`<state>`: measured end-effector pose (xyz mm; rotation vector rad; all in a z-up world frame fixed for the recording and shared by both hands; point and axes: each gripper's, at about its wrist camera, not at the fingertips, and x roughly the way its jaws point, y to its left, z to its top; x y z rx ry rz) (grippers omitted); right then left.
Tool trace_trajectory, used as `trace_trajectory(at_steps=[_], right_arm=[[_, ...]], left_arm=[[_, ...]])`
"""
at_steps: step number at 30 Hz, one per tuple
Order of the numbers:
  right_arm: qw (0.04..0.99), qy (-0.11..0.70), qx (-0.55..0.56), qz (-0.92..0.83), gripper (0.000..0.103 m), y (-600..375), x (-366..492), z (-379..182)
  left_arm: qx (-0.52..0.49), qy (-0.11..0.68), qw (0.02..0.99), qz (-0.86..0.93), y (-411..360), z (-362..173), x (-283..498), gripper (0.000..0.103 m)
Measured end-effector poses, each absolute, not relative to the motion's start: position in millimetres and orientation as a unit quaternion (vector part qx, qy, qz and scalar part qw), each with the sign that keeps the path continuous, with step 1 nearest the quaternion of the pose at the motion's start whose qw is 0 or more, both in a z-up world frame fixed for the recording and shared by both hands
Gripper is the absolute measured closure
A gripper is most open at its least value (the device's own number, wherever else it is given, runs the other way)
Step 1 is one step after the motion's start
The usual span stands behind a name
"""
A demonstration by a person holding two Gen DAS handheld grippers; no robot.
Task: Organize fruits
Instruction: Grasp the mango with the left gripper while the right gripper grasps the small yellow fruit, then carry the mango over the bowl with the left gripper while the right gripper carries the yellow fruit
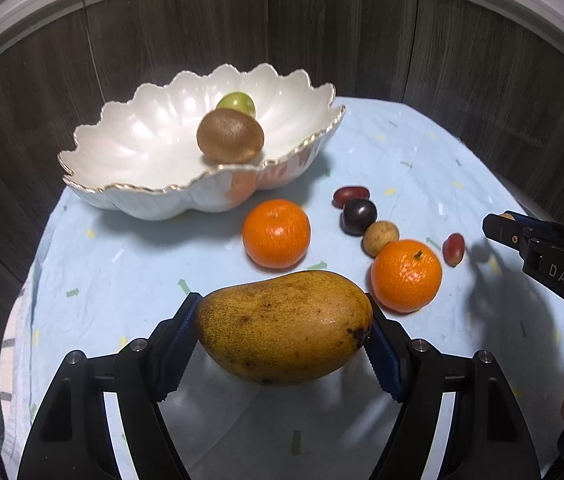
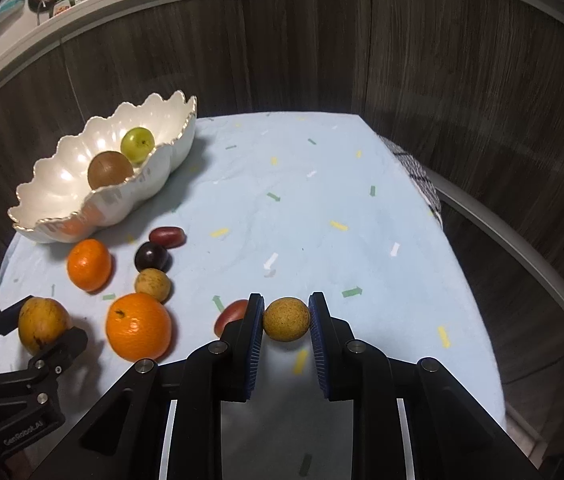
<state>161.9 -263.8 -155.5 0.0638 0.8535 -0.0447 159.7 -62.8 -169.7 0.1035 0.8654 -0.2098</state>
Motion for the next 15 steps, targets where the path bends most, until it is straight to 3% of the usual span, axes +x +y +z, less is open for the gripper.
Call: trace_trajectory(at_steps=[15], right_arm=[[0.920,0.390,0.019,0.011,0.079,-232,166,-111]], left_arm=[[0.021,0.393,0.916,-0.074,-31,-124,166,0.028]])
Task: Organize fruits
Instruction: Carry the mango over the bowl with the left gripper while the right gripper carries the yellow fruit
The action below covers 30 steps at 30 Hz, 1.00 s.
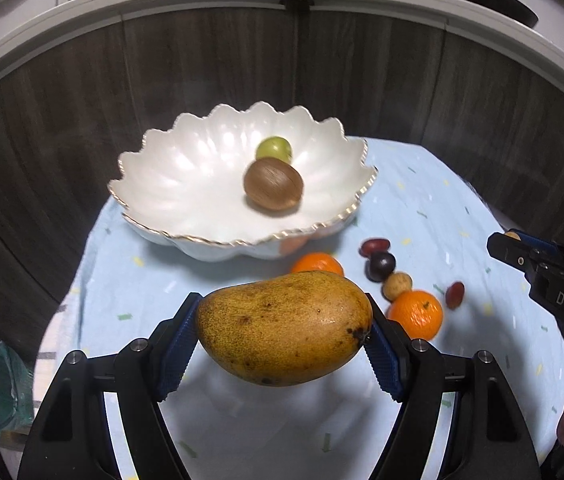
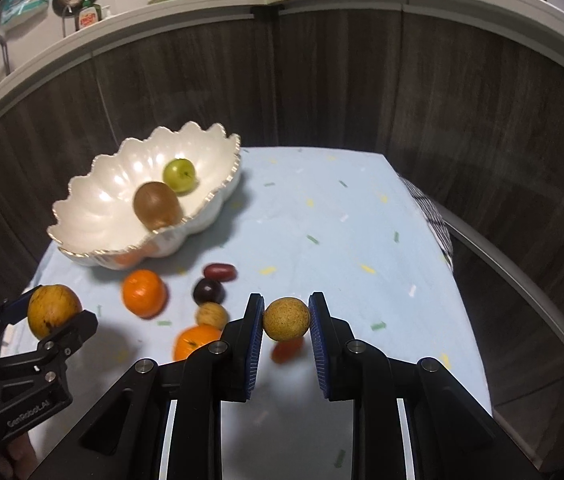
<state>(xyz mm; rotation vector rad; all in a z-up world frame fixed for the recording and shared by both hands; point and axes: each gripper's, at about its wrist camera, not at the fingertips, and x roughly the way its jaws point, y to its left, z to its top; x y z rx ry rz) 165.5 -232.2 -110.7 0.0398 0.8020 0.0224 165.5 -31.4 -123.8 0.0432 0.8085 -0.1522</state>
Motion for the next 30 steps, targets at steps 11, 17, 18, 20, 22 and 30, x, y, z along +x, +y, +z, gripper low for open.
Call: trace_trajectory(at_steps=[11,17,18,20,22,30], right_arm=[[0.926,0.376,0.012,0.042,0.079,-200,181,-83],[0.927,0.370,0.012,0.058,0.079,-186,191,-68],[0.927,0.369,0.011,0.060,0.079,-183,194,-65],[0.929,0.365,0.008,0.064,0.079,-178,198,-60],[0.930,0.362,0.006,0.067,0.079,-173,202,-55],[0.931,0.357,-0.004,0.078,0.079,-154,222,-42]], left_arm=[[0.010,0.374,0.926,-0.055,-5,-97,179,0.028],[0.009,0.366,0.929,-0.051,7,-85,190,0.028],[0.009,0.365,0.929,-0.051,8,-84,191,0.028],[0.008,0.363,0.930,-0.051,12,-80,197,0.028],[0.007,0.361,0.931,-0.051,16,-76,202,0.028],[0.001,0.359,0.932,-0.055,29,-68,229,0.028]])
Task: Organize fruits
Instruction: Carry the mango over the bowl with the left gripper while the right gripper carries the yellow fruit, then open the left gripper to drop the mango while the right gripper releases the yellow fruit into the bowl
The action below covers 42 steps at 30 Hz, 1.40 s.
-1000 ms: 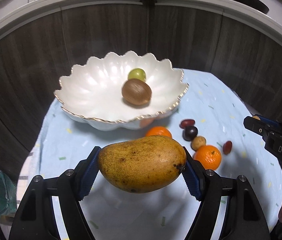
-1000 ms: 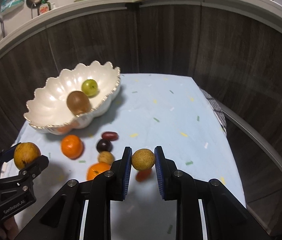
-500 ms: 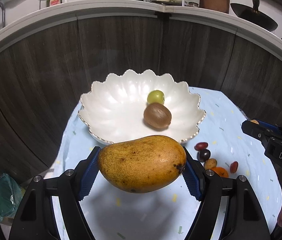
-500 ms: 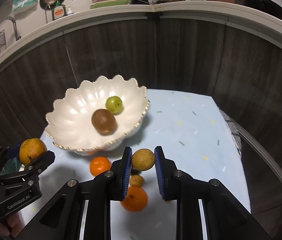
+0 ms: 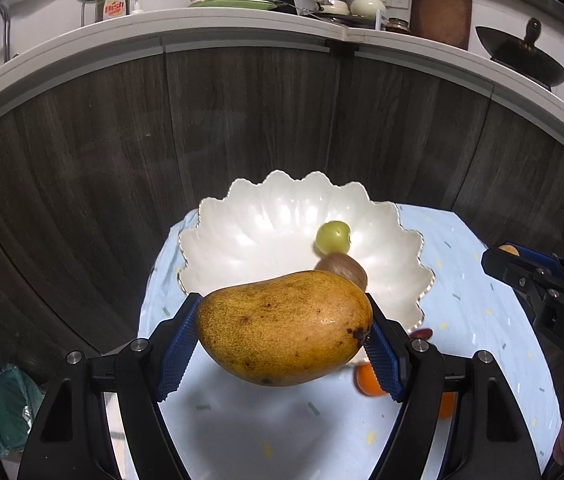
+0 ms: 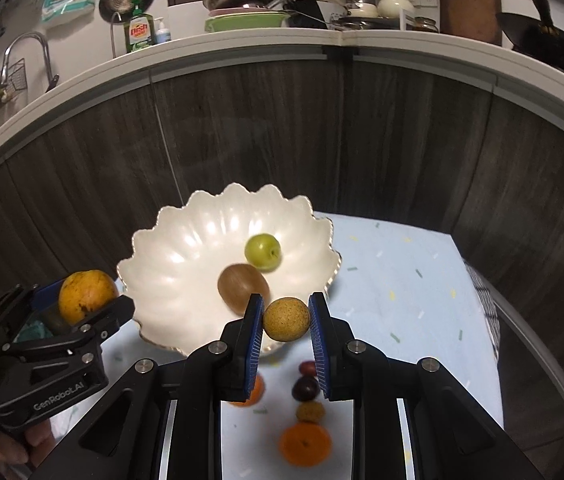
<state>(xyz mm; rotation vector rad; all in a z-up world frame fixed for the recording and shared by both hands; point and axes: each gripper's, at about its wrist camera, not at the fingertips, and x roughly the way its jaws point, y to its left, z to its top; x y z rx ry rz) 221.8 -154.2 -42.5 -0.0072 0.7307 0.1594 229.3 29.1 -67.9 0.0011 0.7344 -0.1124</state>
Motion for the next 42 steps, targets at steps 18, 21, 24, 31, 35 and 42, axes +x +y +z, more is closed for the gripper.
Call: trace_trajectory(at_steps=[18,21,24,31,35,42], right_arm=[[0.922,0.379,-0.011,0.081,0.079,-132,274,-53],[0.920,0.383,-0.009,0.078,0.079,-132,286,-57],[0.918,0.389,-0.009,0.075,0.079,-132,297,-63],[0.912,0.403,-0.012,0.075,0.079,-129,316,-79],[0.909,0.411,-0.012,0.073,0.079,-131,323,-87],[0.903,0.424,-0.011,0.067,0.079,-133,333,-101]], left_arm=[[-0.006,0.354,0.933,-0.063,50,-68,289,0.028],[-0.001,0.354,0.933,-0.060,52,-71,296,0.028],[0.001,0.354,0.934,-0.053,55,-75,302,0.028],[-0.005,0.352,0.935,-0.052,59,-81,308,0.028],[-0.006,0.355,0.933,-0.055,57,-88,309,0.028],[-0.006,0.369,0.928,-0.060,51,-106,314,0.028]])
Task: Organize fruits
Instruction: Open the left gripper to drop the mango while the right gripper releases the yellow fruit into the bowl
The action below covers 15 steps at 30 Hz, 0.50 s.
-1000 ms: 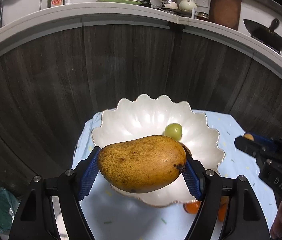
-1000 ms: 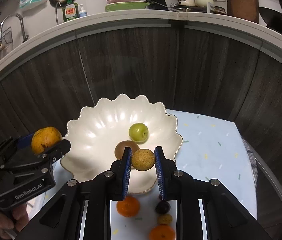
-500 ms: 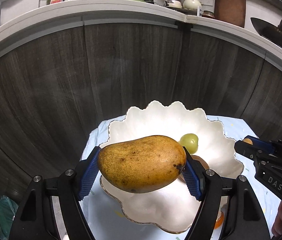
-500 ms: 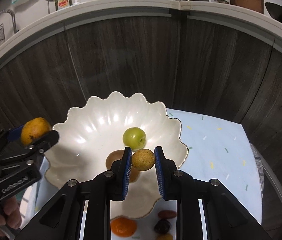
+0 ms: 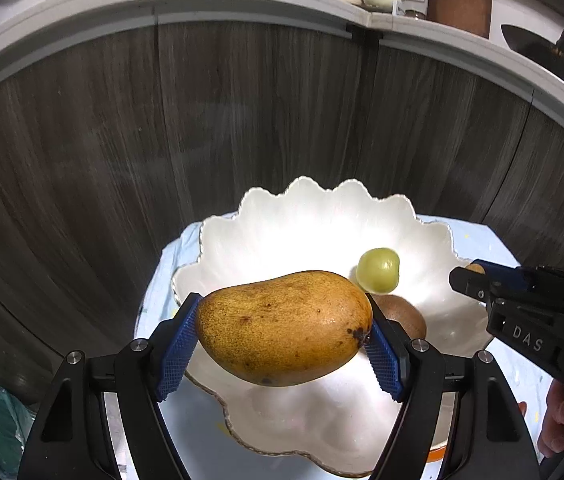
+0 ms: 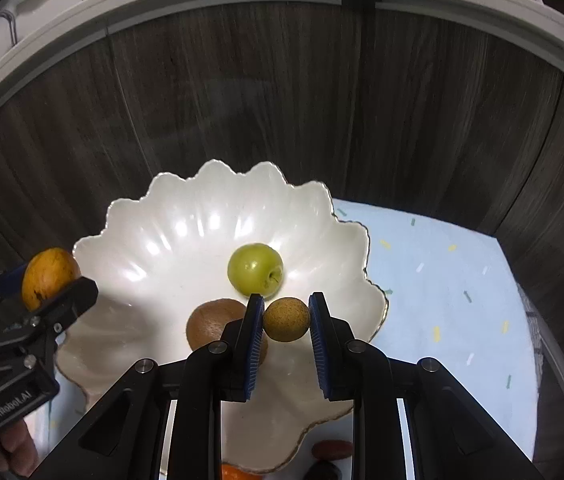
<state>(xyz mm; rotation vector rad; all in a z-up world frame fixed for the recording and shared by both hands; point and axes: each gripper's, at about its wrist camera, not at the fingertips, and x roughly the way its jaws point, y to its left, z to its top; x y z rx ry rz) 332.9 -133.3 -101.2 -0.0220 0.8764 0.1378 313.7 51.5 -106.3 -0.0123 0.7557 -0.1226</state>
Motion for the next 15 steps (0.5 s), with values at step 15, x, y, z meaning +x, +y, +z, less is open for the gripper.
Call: trace_trajectory(at_steps=[15], right_arm=[[0.901,0.429,0.006,0.058,0.047,-141.0,333.9,-109.1]], left_arm=[[-0.018,0.356,0.932,-0.061,48.8,-111.9,311.3,0.002]])
